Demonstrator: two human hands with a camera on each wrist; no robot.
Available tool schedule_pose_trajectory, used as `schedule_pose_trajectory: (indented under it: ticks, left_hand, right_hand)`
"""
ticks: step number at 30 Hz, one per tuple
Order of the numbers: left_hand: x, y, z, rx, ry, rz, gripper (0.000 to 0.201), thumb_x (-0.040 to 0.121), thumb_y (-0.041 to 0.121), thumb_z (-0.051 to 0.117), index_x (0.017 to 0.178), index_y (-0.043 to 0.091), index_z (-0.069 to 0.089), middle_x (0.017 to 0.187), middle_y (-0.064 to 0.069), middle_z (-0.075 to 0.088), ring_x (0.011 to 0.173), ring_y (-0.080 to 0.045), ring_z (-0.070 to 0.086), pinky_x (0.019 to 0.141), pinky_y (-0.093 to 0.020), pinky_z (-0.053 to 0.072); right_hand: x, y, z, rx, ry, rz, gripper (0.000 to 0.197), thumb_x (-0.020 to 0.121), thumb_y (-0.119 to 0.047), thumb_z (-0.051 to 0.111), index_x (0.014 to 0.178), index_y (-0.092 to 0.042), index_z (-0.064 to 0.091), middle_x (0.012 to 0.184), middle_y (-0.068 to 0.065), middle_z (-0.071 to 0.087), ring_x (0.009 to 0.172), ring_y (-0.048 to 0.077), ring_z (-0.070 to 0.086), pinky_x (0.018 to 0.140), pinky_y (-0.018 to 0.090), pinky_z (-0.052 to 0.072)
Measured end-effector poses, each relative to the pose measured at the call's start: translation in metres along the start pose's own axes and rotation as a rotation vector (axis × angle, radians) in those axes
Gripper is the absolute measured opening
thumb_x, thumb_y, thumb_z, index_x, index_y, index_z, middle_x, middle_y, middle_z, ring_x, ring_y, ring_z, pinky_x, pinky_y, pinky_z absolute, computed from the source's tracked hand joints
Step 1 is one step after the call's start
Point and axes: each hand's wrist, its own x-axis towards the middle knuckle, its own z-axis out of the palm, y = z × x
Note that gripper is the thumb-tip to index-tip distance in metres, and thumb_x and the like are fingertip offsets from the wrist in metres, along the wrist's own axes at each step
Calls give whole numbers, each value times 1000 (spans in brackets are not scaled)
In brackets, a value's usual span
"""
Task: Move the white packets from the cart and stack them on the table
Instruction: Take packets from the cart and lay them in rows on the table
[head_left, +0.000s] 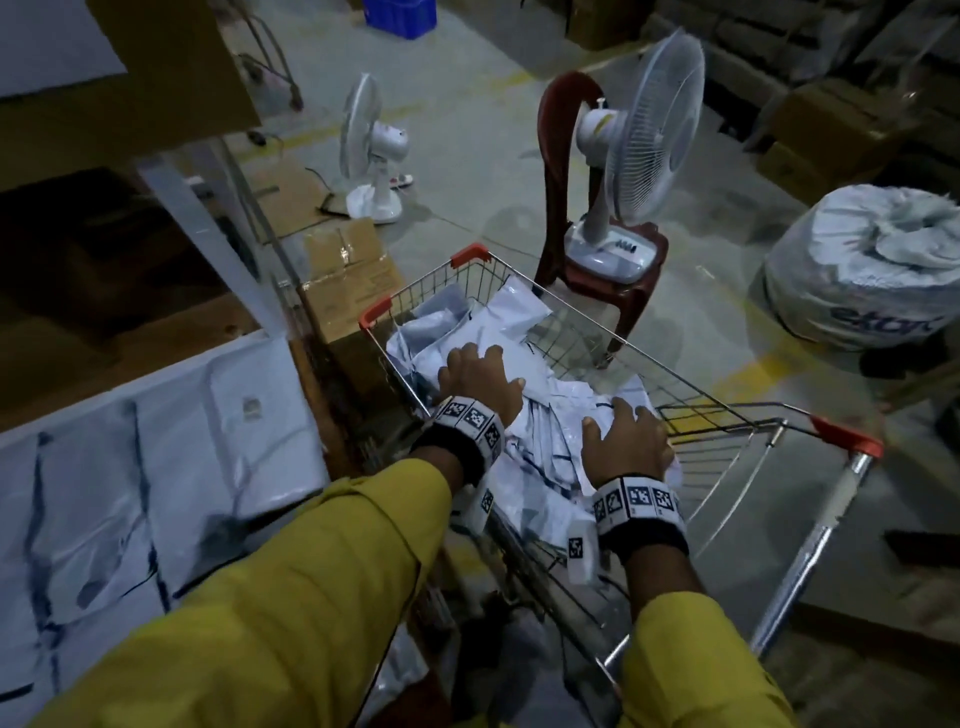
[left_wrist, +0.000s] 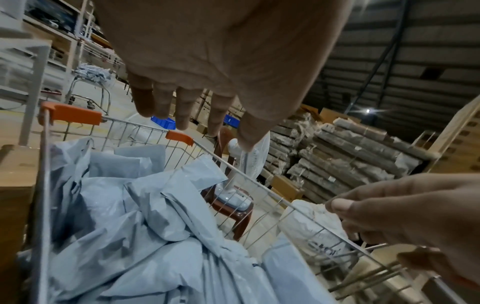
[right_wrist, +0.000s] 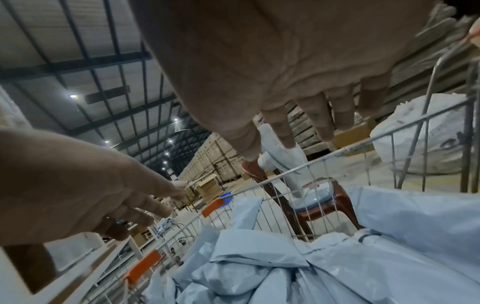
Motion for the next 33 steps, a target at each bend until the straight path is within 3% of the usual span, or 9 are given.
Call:
schedule_pose_trajectory:
  ticks: [6,10,13,18,21,23,26,30,33]
  left_hand:
    - [57,3,56,154,-116,14,55,92,44,61,140,23,45,148,-13,38,134,-35,35,107,-47,32]
    - [85,2,93,247,-212,57,66,95,41,59,152,21,32,162,-18,18,145,-37,23,113,-47,26]
    - [98,-3,107,334,-197,128,68,95,35,60,154,22,29,164,-22,8,146,-39,21,113,-47,28]
    - [126,3,126,446,-270,237,43,85,35,69,124,27,54,163,-20,16,148,-37,19,112,-51,25]
    - [138,2,129,480,-302,269,45,78,36,75,117,28,53,161,-18,21,150,-37,16,117,-56,17]
    - [145,-1,129,511,-306,292,53,74,38,79,117,28,51,155,-16,31,147,-37,24,117,-56,18]
    - [150,-2,125,569,-300,326,64,73,57,76,123,27,49,130,-9,52,122,-32,49,113,-53,24]
    - [141,-1,116,563,-295,338,82,69,69,71,133,27,42,119,-13,54,109,-33,55,110,-53,24]
    - [127,5,105,449,-280,283,87,68,67,72,139,29,39,119,-15,51,99,-35,59,94,-45,41]
  right_hand:
    - [75,15,48,-9,-171,65,59,96,-46,54,146,-19,43,142,19,47,131,40,41,107,51,34]
    - [102,39,91,-117,-383,104,63,99,-49,47,152,-17,34,148,21,41,134,41,40,109,51,34]
    - [102,45,114,-129,-496,98,72,98,-56,44,156,-20,23,154,22,33,137,42,36,112,53,33]
    - [113,53,131,-193,-501,76,98,89,-63,58,158,-37,-6,163,23,-1,148,46,9,114,60,29]
    - [118,59,131,-195,-560,58,96,89,-66,54,155,-44,-13,164,17,2,146,43,20,111,59,31]
    - [119,62,131,-199,-570,67,91,89,-65,52,154,-47,-9,161,16,10,142,41,28,108,57,31]
    - [117,61,127,-186,-543,83,82,89,-61,51,155,-45,4,154,19,24,136,41,33,108,56,34]
    - [113,59,114,-146,-531,144,72,89,-54,47,153,-38,19,150,21,30,135,42,31,107,56,32]
    - [106,54,103,-129,-489,174,63,89,-55,44,148,-35,33,146,19,37,131,42,36,105,55,34]
